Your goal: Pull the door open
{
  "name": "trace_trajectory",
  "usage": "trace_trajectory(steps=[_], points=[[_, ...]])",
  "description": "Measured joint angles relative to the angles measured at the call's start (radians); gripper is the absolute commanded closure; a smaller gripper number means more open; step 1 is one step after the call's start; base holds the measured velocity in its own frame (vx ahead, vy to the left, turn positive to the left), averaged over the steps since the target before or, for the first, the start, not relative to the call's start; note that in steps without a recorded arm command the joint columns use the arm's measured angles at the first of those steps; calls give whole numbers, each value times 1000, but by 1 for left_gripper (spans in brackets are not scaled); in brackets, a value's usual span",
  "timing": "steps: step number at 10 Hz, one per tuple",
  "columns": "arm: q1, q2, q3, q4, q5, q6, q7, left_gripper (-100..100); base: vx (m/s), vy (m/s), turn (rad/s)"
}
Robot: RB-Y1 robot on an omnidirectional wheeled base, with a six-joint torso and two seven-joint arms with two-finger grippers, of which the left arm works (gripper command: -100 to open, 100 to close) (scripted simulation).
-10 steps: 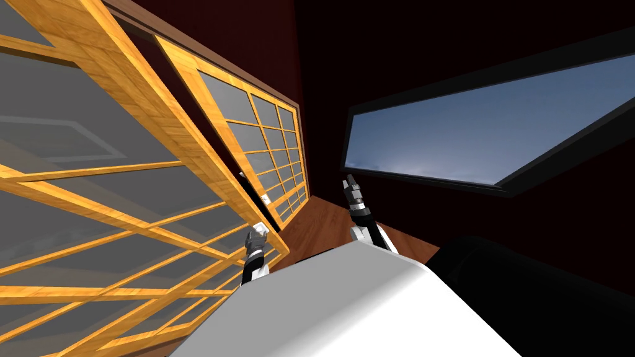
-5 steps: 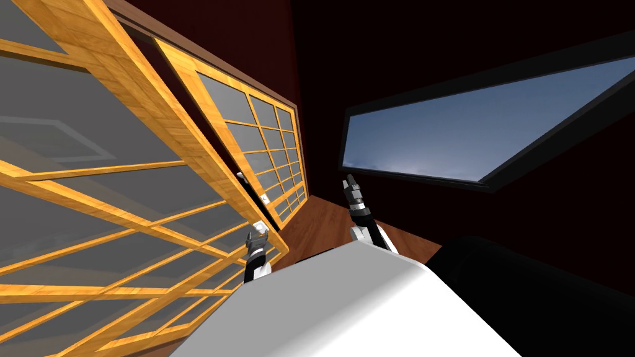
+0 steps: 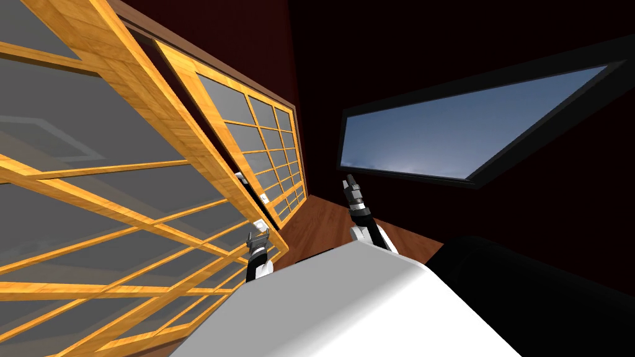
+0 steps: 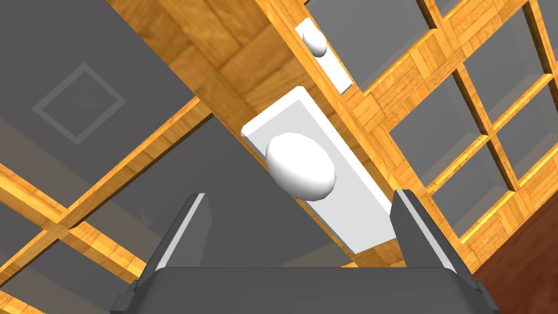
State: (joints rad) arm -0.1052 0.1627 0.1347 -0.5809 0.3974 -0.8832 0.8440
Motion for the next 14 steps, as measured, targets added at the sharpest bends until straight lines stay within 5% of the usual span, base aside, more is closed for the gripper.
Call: trace_trajectory(steps=[14], points=[[-21,-40,-35,-12,128,3,345,-100,-53,12,-41]])
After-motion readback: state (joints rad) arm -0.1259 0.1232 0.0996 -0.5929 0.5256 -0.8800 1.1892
